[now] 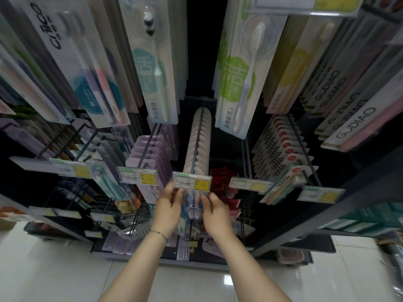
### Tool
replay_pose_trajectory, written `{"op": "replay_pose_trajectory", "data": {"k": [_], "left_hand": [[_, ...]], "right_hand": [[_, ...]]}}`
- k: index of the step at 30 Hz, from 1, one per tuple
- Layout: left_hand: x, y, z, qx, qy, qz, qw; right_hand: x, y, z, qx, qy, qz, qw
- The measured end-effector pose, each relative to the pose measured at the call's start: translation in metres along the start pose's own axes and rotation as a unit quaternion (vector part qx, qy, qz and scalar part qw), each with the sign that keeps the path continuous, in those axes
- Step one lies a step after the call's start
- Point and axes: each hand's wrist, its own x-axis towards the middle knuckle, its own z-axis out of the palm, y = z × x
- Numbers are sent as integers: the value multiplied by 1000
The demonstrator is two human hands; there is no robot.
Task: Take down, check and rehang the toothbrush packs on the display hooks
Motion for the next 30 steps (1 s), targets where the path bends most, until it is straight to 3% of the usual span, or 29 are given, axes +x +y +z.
{"op": "replay_pose_trajectory", "data": {"k": [18,30], "left_hand": [[-4,-9,0,15,-1,9,1000],[-9,-10,-5,35,9,22,999]], "right_hand": [[-4,8,8,17,12,-28,999],[-4,16,0,-53,15,-47,997]]}}
